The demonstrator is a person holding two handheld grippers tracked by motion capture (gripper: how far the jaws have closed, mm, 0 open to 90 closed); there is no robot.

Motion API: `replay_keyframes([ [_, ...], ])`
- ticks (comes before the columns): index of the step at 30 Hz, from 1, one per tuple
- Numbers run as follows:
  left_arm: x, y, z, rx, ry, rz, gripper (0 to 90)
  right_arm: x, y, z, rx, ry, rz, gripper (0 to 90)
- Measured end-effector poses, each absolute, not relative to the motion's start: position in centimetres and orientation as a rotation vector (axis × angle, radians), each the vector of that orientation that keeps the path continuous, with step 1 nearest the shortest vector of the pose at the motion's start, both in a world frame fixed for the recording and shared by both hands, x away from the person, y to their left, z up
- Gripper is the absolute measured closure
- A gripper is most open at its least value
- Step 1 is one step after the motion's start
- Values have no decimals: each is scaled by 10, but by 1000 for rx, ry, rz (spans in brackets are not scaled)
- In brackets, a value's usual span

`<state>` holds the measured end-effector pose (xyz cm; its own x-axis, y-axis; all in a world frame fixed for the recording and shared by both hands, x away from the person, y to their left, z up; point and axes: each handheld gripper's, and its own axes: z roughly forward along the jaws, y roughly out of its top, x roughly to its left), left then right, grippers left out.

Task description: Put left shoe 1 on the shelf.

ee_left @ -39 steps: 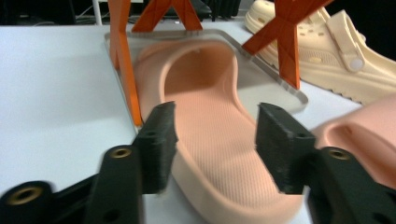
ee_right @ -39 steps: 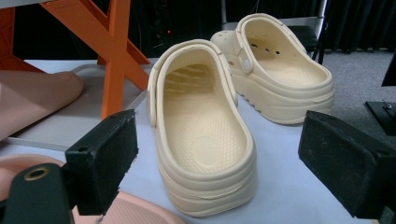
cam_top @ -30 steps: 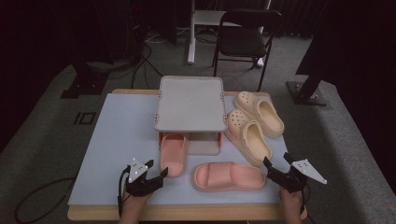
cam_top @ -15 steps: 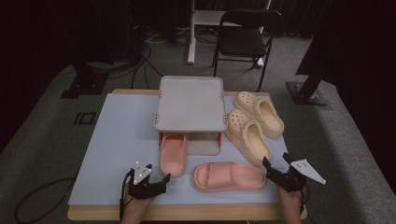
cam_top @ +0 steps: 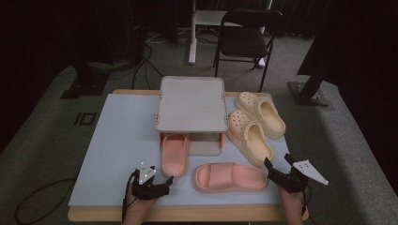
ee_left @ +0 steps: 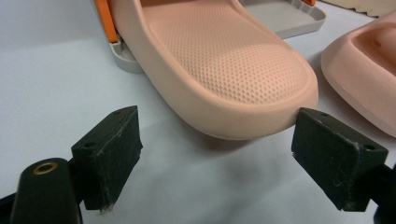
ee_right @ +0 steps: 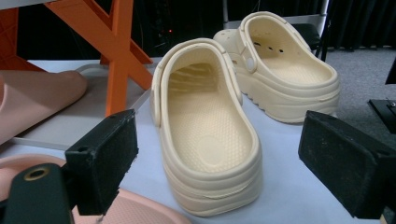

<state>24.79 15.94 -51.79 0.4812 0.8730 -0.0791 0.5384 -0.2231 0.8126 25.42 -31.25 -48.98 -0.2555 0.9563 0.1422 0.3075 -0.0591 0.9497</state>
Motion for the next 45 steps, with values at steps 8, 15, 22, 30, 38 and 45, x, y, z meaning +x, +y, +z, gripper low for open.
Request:
replay_keyframes([
  [8,262,159,-514,1931,1190,506,159,255,-312,-490,1372,1602,1333,113],
  [15,277,153,-512,1958,1212,541,159,255,-312,-491,1370,1608,1332,113],
  [22,294,149,-513,1942,1243,565,159,255,-313,-490,1372,1602,1342,113],
  [30,309,151,-514,1930,1274,586,159,255,-314,-490,1379,1607,1370,113],
  [38,320,151,-515,1926,1292,605,159,256,-313,-488,1377,1622,1395,113],
  [45,328,153,-516,1930,1311,618,159,259,-311,-486,1365,1655,1399,113],
])
